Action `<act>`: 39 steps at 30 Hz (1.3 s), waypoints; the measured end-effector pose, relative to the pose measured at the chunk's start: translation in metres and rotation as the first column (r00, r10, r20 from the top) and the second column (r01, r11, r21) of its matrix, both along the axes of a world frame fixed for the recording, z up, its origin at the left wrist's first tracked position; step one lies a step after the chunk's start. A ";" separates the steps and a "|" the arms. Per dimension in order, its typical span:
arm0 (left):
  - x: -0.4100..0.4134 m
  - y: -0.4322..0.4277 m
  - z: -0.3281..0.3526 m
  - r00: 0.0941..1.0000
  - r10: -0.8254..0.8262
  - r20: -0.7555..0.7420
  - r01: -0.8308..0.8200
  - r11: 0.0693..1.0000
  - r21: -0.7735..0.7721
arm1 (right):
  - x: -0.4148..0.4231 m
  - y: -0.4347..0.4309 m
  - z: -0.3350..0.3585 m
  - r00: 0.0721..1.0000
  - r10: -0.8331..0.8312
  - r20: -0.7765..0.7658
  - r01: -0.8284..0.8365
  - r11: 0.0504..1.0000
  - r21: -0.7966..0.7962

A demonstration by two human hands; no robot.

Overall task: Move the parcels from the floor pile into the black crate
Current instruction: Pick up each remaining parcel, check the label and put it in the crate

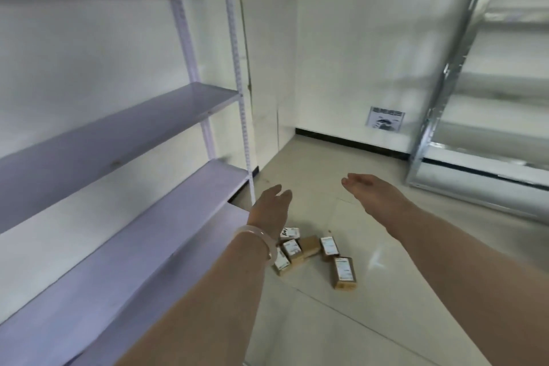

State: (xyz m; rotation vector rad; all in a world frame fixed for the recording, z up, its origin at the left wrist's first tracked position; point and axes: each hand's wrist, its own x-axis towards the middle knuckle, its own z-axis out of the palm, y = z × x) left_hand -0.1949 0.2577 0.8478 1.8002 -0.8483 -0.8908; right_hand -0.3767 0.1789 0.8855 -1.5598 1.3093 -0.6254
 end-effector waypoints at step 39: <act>-0.042 -0.536 -0.197 0.969 0.031 -0.245 0.066 0.924 0.376 | -0.049 -0.534 -0.217 0.964 0.047 -0.263 0.047 0.939 0.341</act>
